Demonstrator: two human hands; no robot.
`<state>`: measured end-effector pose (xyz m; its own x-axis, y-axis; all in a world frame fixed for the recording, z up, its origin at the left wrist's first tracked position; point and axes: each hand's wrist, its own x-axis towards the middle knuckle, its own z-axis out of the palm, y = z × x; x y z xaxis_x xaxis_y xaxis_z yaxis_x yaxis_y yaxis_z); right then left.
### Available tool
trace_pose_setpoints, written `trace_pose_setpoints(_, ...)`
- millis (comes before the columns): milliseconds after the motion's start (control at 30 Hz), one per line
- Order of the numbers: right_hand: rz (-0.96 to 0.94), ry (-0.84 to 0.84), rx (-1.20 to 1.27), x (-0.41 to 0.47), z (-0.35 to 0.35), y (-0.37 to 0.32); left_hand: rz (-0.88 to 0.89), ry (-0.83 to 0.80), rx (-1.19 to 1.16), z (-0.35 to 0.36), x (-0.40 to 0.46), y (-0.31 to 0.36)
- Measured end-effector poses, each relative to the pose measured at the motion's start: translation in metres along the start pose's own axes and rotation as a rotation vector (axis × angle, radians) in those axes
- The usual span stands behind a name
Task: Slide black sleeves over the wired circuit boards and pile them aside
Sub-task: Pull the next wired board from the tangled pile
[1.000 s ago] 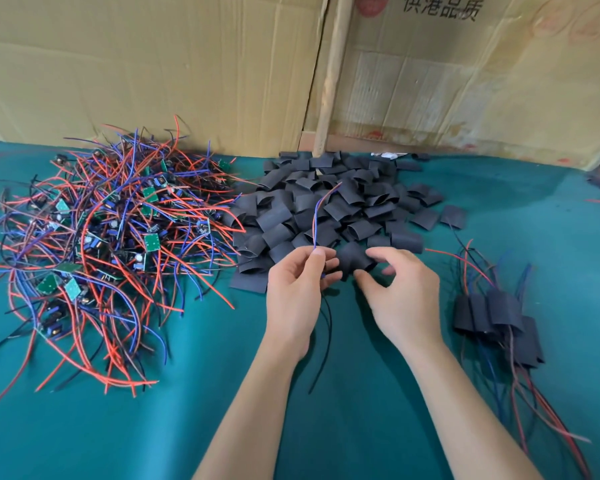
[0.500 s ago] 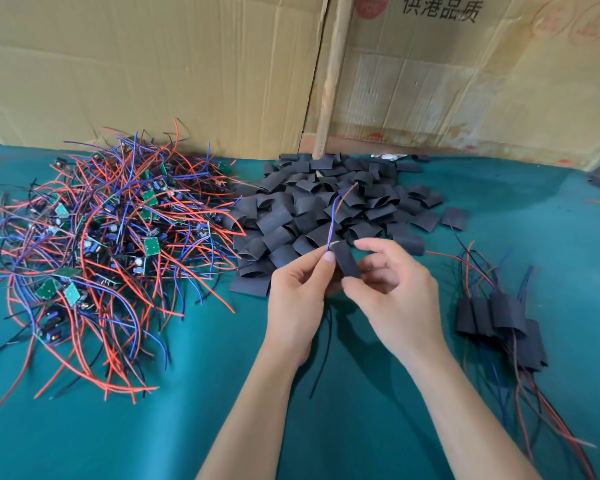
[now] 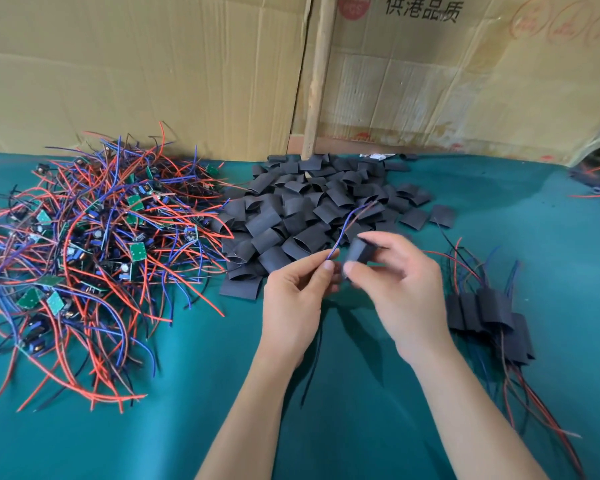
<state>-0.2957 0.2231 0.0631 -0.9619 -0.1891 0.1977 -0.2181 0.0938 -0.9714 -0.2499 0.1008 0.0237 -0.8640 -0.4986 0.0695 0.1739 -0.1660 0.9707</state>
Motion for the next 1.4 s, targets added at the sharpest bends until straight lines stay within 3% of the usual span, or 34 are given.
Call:
trace_pose_setpoints(200,0.263,0.267,0.712,0.02,-0.034,0.0,-0.008,-0.069,-0.018,0.0,0.0,0.0)
trace_pose_setpoints(367,0.394,0.347,0.97,0.026,-0.043,0.005,-0.012,-0.114,-0.008,0.001,-0.002,0.003)
trace_pose_setpoints(967,0.444,0.367,1.063,0.026,-0.042,-0.003,-0.024,-0.225,0.044,0.0,-0.004,0.006)
trace_pose_setpoints(1400,0.437,0.221,0.945,0.025,-0.038,0.001,-0.031,-0.219,0.044,-0.001,-0.003,0.004)
